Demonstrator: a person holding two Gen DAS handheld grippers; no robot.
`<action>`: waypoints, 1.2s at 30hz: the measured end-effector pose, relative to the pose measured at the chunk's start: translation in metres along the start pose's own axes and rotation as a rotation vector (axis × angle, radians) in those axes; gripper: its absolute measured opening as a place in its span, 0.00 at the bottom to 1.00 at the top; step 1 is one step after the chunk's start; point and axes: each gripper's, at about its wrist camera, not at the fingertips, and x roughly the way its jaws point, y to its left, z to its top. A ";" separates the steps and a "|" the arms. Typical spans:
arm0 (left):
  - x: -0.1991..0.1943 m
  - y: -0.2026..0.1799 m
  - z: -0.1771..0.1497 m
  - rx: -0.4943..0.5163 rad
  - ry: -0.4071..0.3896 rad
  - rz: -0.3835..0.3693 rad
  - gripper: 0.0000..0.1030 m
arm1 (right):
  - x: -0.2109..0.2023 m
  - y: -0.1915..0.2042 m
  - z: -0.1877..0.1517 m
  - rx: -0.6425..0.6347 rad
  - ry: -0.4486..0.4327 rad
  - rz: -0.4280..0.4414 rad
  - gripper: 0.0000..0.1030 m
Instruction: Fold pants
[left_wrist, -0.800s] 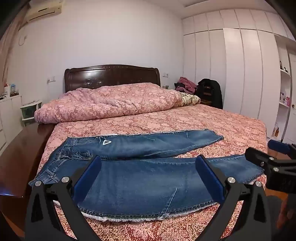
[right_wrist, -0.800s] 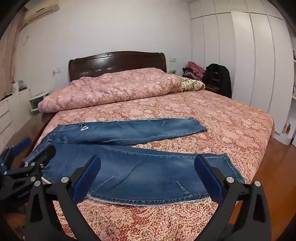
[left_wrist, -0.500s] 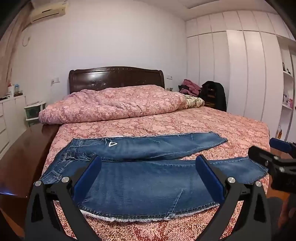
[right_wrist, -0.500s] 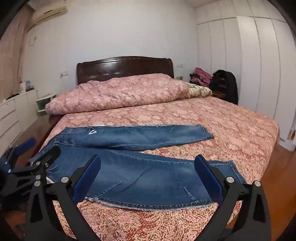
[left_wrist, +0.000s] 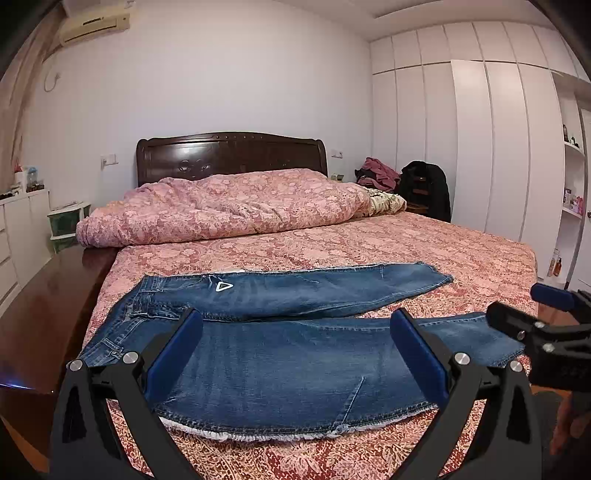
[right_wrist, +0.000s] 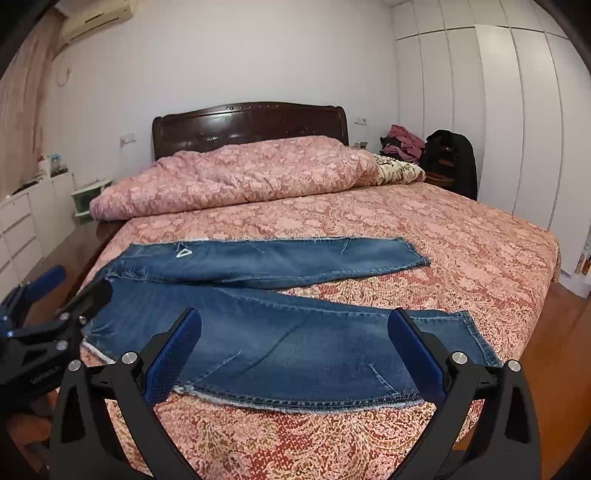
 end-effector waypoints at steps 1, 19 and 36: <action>-0.001 0.000 0.000 0.002 -0.003 -0.002 0.98 | 0.001 -0.001 -0.001 0.006 0.000 0.001 0.97; 0.000 0.002 0.001 0.011 -0.008 0.002 0.98 | 0.004 -0.007 -0.005 0.022 0.021 0.021 0.97; 0.002 0.002 0.001 0.014 -0.002 0.006 0.98 | 0.004 -0.006 -0.005 0.041 0.035 0.030 0.97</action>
